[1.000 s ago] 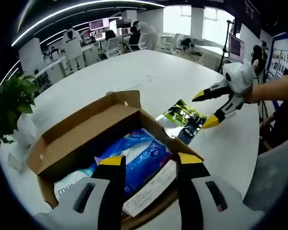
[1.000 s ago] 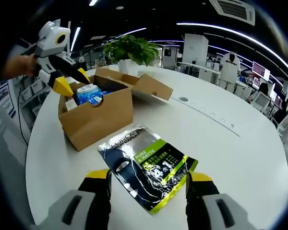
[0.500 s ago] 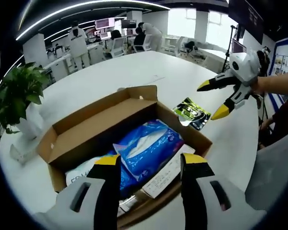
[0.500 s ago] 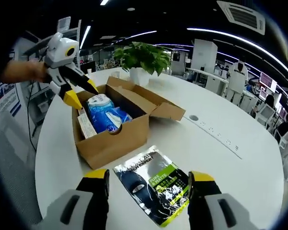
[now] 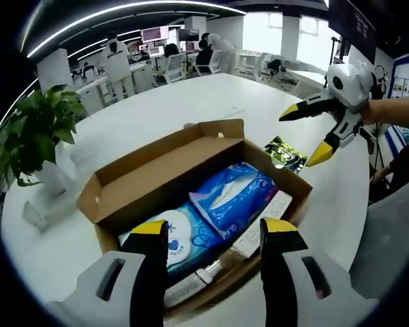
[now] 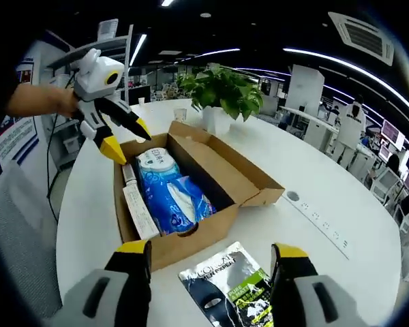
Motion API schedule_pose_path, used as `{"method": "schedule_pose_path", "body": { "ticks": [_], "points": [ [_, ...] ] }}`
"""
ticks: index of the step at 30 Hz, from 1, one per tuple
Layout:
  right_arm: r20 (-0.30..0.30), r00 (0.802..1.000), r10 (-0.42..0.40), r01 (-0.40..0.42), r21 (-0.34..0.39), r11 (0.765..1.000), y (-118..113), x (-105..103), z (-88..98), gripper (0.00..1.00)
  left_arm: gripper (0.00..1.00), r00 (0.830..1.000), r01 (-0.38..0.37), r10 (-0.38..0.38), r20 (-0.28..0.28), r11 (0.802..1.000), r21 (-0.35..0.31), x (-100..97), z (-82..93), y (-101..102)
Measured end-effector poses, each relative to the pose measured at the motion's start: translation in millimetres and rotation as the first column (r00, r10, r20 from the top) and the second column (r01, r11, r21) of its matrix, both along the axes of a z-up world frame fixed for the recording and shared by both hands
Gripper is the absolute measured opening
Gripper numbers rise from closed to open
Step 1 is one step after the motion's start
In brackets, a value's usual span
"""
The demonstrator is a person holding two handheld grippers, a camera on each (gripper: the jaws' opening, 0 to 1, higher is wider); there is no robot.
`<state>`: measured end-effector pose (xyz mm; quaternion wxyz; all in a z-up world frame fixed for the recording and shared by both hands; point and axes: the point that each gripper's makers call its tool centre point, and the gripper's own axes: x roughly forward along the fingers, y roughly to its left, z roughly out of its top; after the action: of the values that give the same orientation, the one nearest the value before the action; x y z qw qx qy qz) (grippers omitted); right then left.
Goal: Operate the shoe box by opening the lid, removing the specified soft item, and placing it in the target area until the item is outside and the box remains undamaged.
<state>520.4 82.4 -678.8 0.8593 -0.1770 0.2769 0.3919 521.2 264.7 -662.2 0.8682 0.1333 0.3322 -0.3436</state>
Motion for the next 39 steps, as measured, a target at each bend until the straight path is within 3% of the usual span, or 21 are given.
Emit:
{"method": "schedule_pose_path", "body": {
  "ticks": [12, 16, 23, 39],
  "points": [
    [0.005, 0.996, 0.094, -0.094, -0.004, 0.996, 49, 10, 12.4, 0.75, 0.61, 0.998, 0.043, -0.042, -0.036, 0.998, 0.055, 7.1, -8.3, 33],
    [0.007, 0.994, 0.111, -0.111, 0.01, 0.994, 64, 14, 15.6, 0.75, 0.64, 0.995, 0.061, -0.059, -0.076, 0.998, 0.023, 7.0, -11.0, 36],
    [0.009, 0.988, 0.156, -0.156, -0.002, 0.988, 89, 18, 14.9, 0.76, 0.67, 0.992, 0.113, -0.11, -0.056, 0.992, 0.047, 15.8, -14.1, 44],
    [-0.003, 0.97, 0.243, -0.243, -0.008, 0.97, 133, 23, 1.7, 0.79, 0.79, 0.962, 0.272, -0.268, -0.047, 0.957, 0.098, 30.7, -25.3, 46]
  ]
}}
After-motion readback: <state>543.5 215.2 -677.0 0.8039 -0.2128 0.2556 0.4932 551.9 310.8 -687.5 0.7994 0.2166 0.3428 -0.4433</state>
